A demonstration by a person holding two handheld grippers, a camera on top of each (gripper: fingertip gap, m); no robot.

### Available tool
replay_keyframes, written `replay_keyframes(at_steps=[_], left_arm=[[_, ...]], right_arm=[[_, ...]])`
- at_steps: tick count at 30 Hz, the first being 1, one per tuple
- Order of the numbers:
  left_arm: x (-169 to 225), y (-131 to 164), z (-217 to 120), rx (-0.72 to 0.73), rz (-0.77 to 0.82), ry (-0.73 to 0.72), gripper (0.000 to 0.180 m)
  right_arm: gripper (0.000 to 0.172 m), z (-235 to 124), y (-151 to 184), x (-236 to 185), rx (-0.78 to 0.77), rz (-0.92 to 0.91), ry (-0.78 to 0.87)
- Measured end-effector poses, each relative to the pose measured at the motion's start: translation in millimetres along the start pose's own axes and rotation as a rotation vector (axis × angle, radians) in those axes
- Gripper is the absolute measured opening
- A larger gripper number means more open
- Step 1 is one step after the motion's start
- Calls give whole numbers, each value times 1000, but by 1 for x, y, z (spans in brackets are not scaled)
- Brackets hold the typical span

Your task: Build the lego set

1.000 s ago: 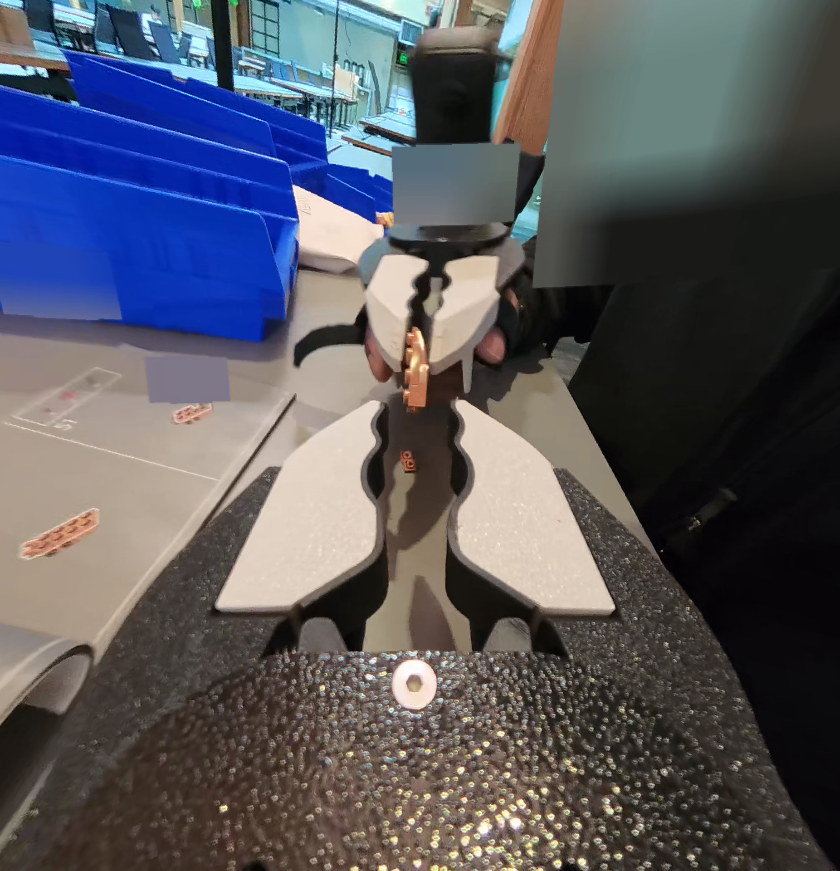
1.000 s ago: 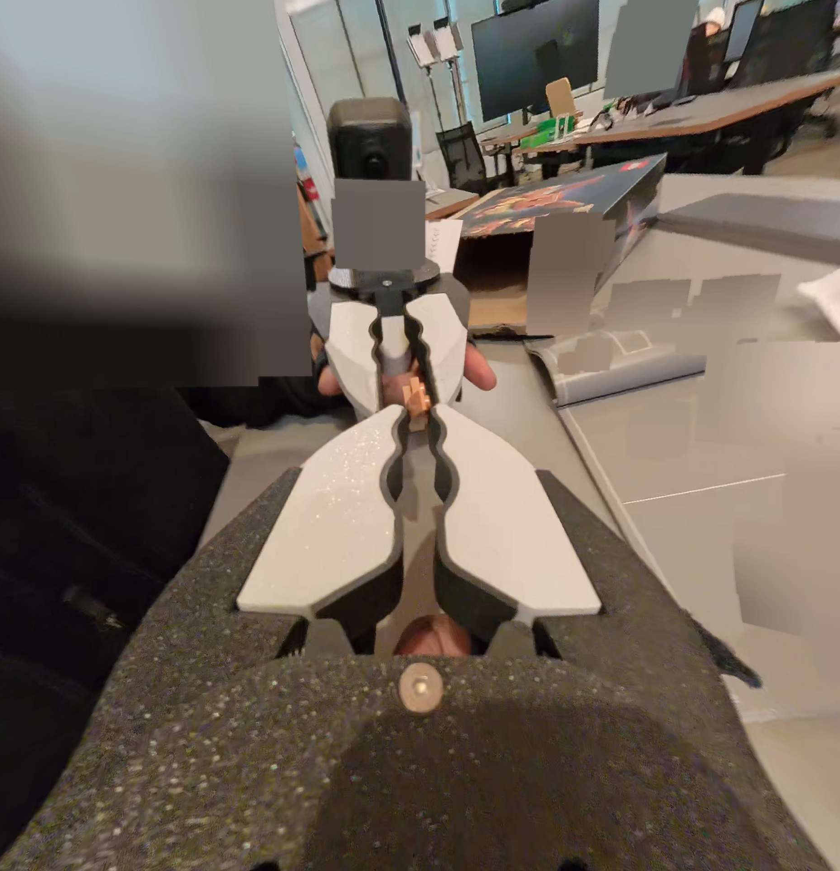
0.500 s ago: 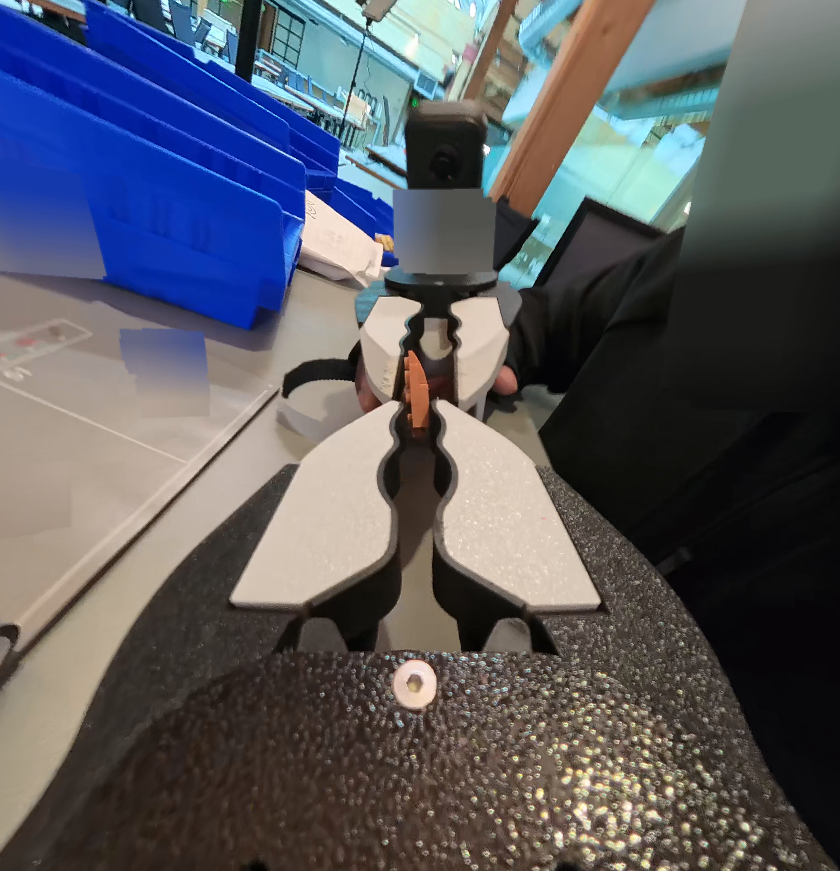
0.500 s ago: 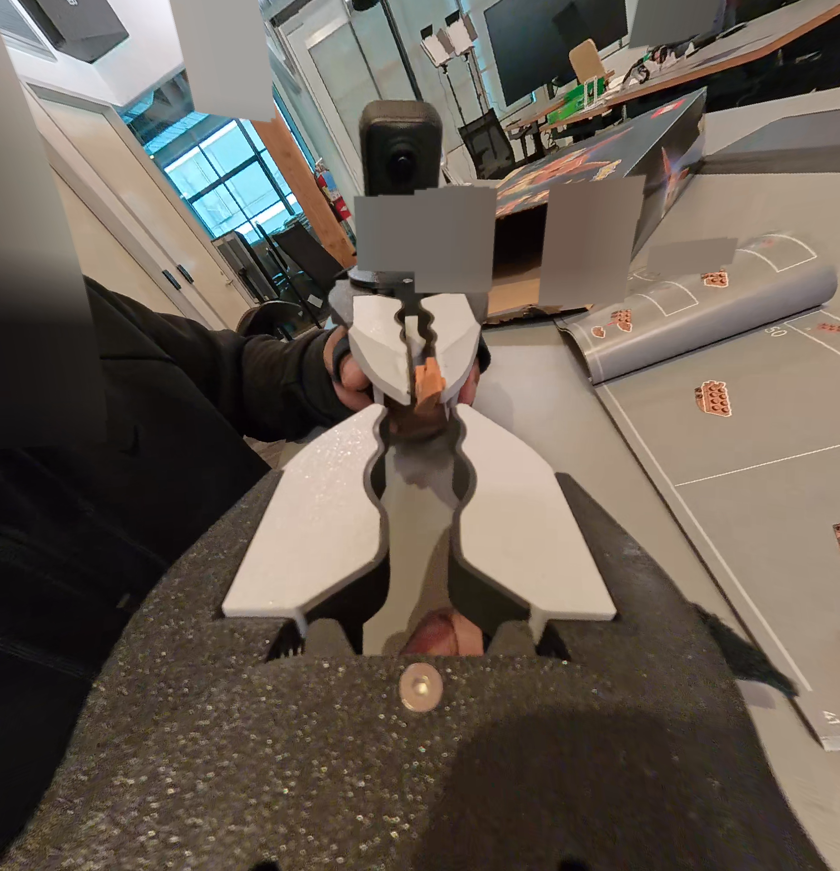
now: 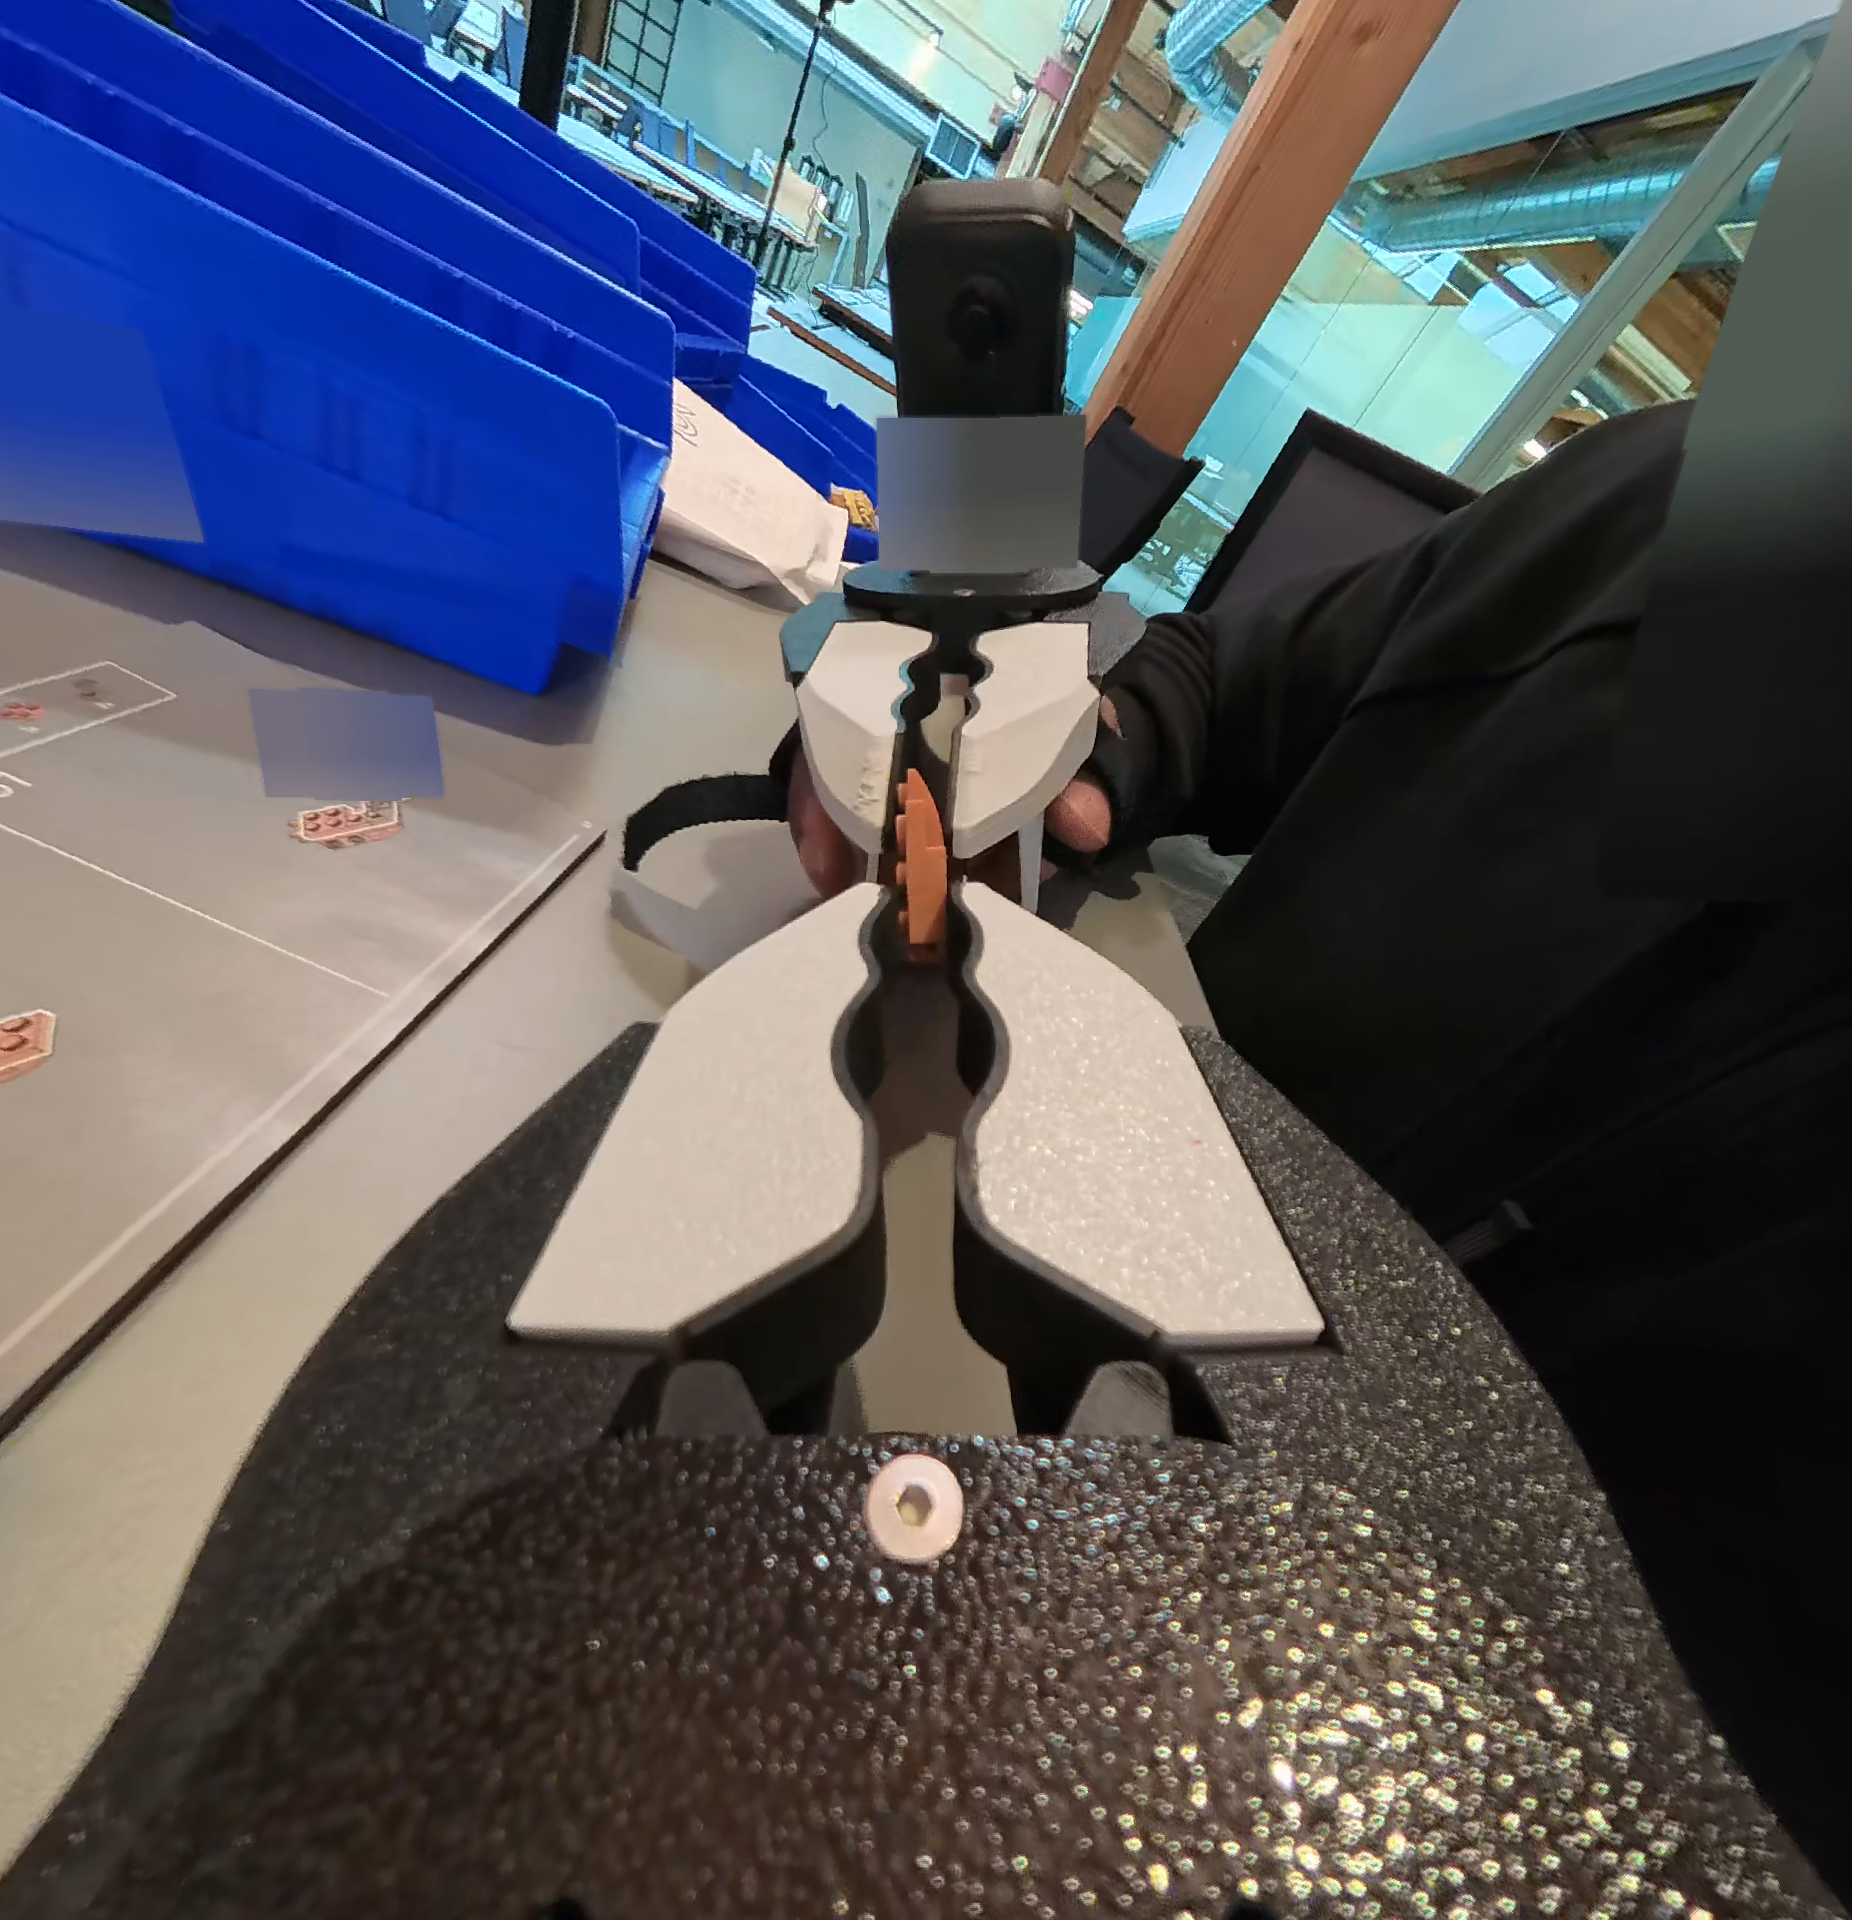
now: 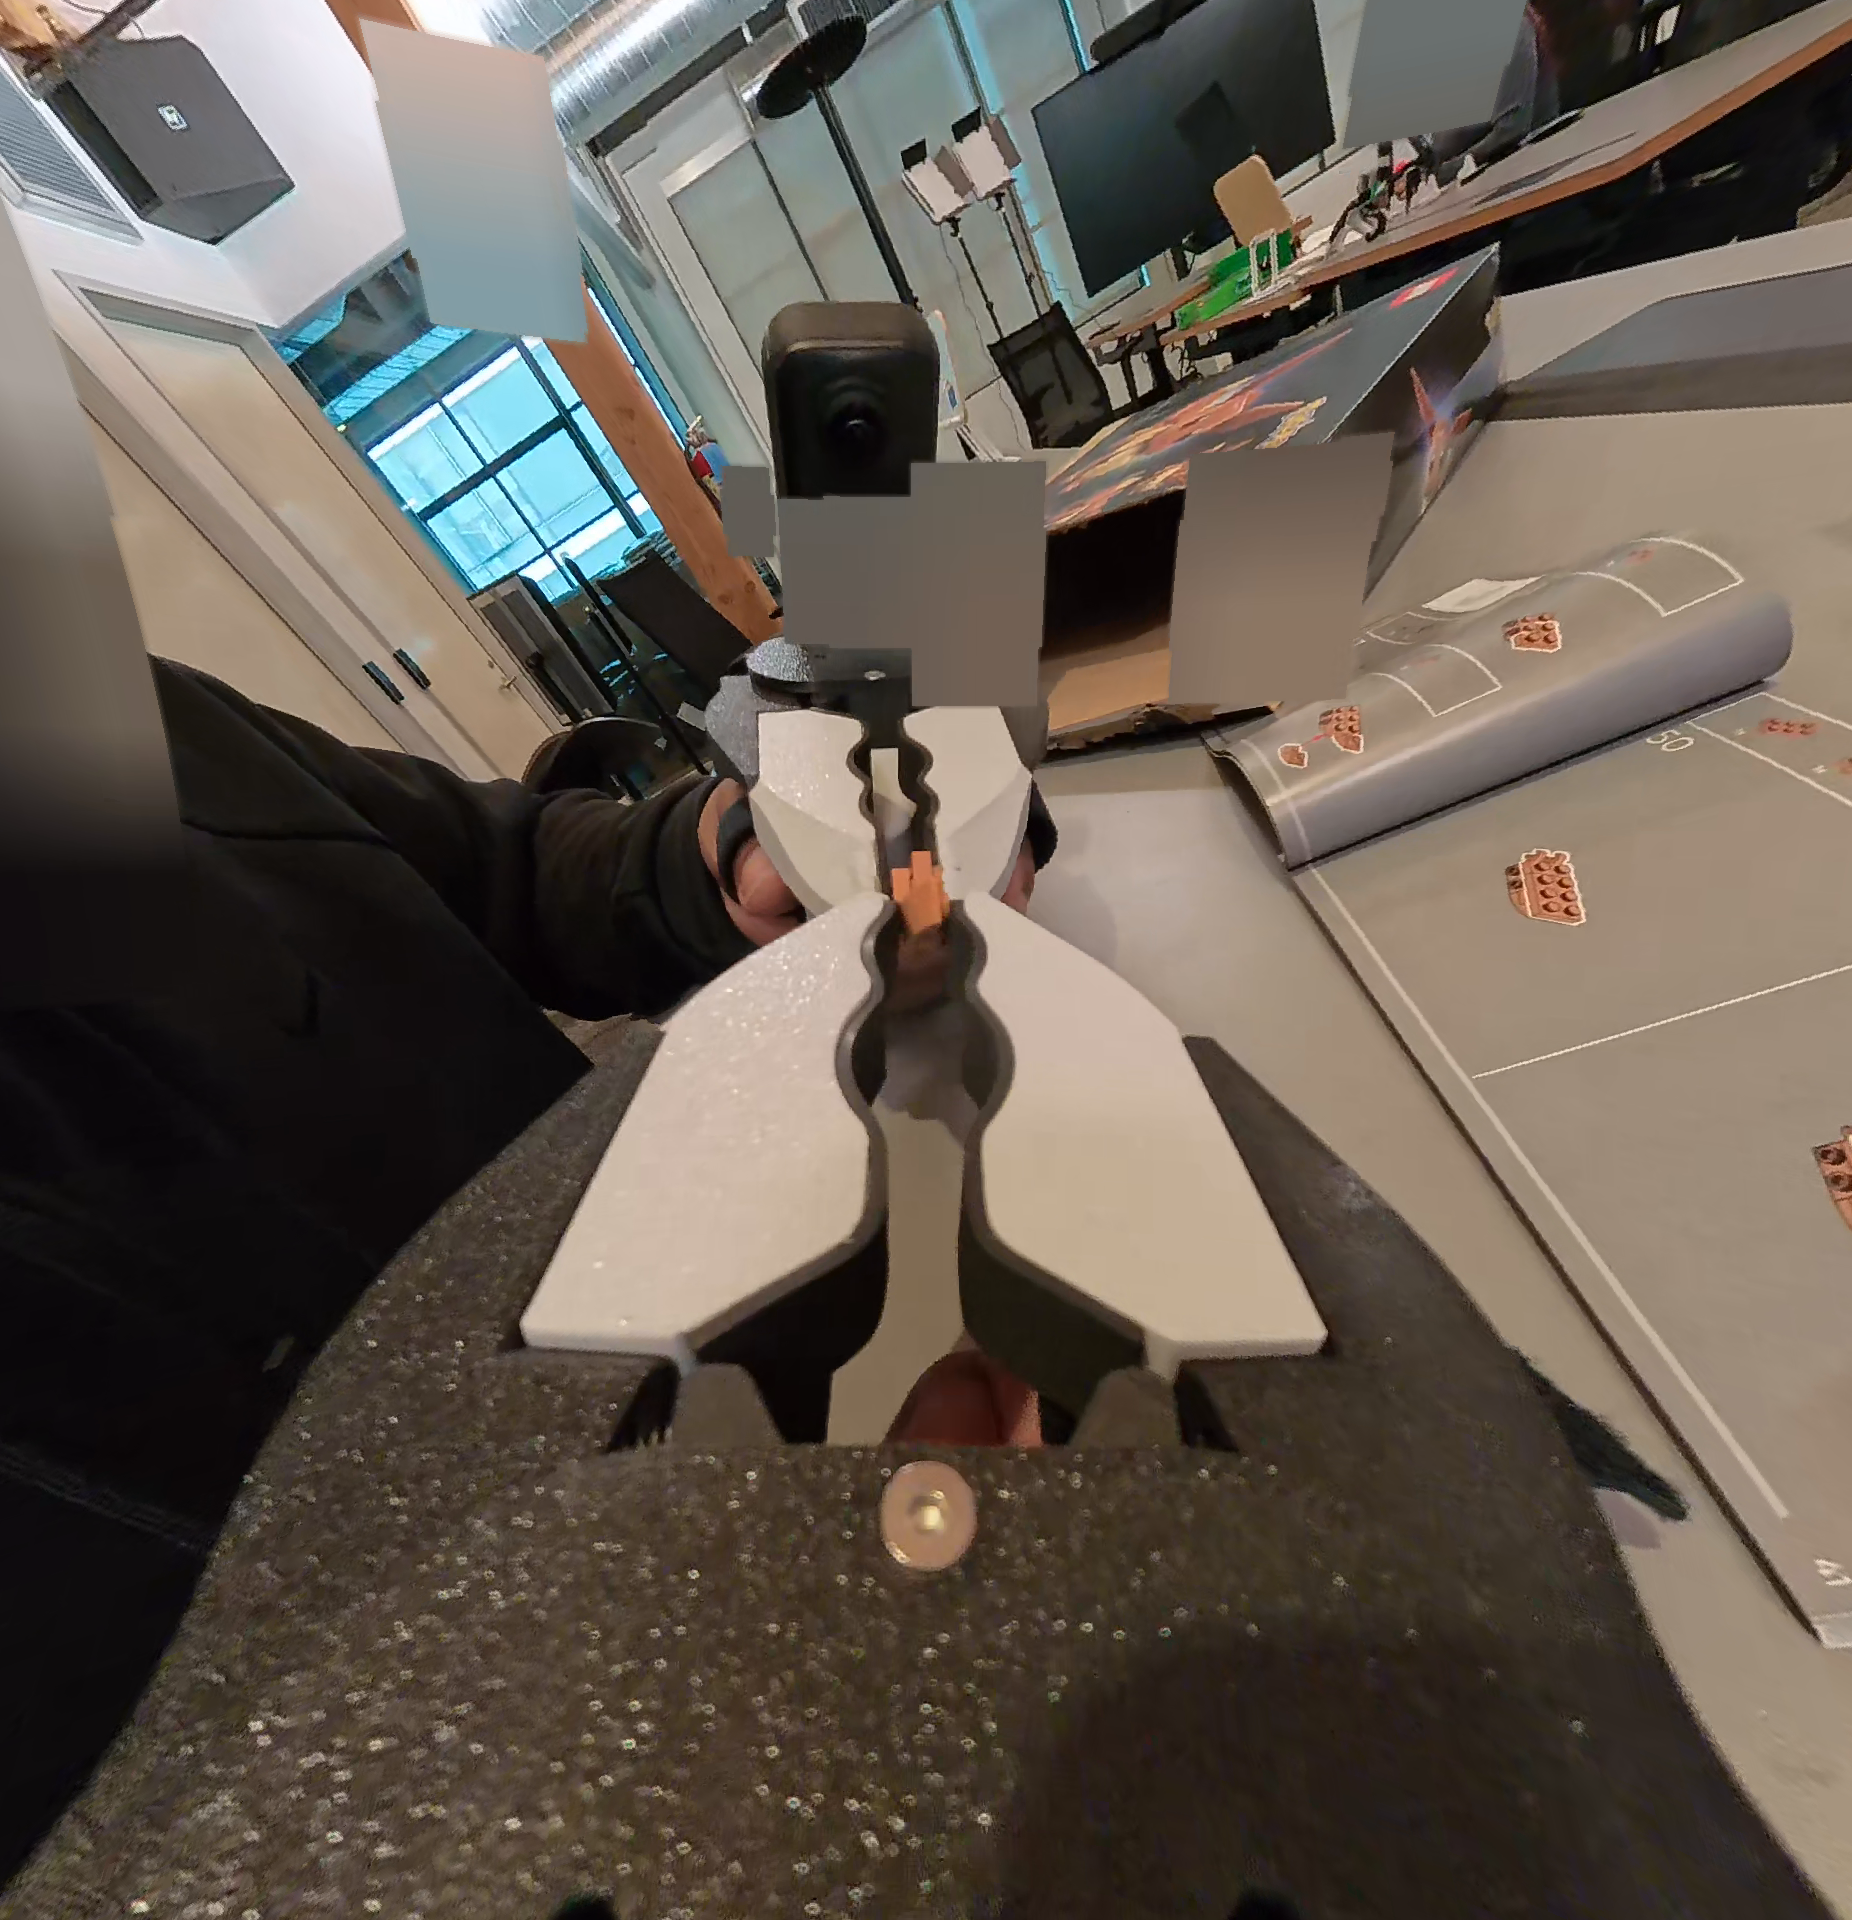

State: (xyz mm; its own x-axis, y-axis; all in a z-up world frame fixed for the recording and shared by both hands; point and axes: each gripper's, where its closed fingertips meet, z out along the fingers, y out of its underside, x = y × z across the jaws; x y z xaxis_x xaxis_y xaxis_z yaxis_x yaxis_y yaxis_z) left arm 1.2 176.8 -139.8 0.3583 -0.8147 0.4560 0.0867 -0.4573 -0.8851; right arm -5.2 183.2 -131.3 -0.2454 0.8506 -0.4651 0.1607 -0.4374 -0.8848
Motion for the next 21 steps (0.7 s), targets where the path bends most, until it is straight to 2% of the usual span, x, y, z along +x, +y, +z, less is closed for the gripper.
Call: replay_keyframes(at_steps=[11, 12, 14, 17, 21], left_arm=[[6, -2, 0, 6, 69, 33, 8], [6, -3, 0, 8, 70, 34, 8], [5, -5, -2, 28, 72, 20, 8], [-2, -5, -5, 15, 95, -22, 8], [-15, 7, -8, -100, 177, -129, 8]], right_arm=[[8, 0, -2, -7, 9, 49, -74], [10, 0, -1, -7, 1, 62, -81], [29, -2, -1, -5, -31, 56, -87], [32, -13, -2, -1, -116, -56, -77], [24, -36, 12, 14, -313, -364, 36]])
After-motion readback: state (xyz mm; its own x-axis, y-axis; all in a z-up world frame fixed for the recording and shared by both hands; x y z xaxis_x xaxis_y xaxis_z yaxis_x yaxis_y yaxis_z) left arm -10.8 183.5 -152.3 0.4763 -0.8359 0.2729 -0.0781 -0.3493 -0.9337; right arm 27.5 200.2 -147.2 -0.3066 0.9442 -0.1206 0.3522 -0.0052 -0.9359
